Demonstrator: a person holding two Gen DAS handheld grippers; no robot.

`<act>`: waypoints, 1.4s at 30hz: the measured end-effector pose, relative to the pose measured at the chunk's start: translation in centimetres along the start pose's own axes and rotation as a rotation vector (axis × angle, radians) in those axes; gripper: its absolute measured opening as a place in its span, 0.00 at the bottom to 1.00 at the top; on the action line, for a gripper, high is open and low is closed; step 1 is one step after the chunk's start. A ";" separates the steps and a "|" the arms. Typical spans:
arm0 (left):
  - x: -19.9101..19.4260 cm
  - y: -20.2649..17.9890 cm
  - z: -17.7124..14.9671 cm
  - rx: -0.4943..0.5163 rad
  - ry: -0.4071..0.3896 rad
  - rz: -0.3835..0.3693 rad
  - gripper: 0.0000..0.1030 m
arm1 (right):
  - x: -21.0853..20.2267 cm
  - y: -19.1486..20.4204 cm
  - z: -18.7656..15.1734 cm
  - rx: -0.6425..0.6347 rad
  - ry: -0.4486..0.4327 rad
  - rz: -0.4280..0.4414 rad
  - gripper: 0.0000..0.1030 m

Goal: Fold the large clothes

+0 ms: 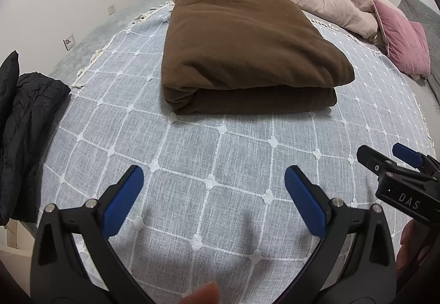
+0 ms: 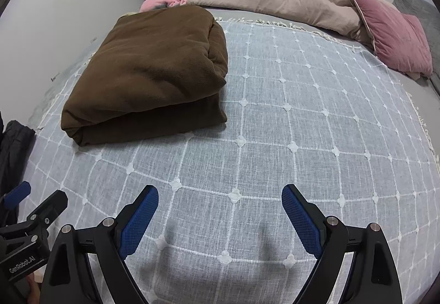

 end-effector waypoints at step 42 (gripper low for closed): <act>0.2 0.2 0.0 -0.003 0.010 -0.004 0.99 | 0.1 0.2 -0.2 -0.010 0.011 -0.005 0.90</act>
Point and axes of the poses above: each gripper's, at about its wrist camera, not at the fingertips, and x roughly the way its jaws point, y to its left, z to its top, the point moved 8 cm from there along x, roughly the way its jaws point, and after that the axes turned 12 degrees about y, right-handed, at the moved point
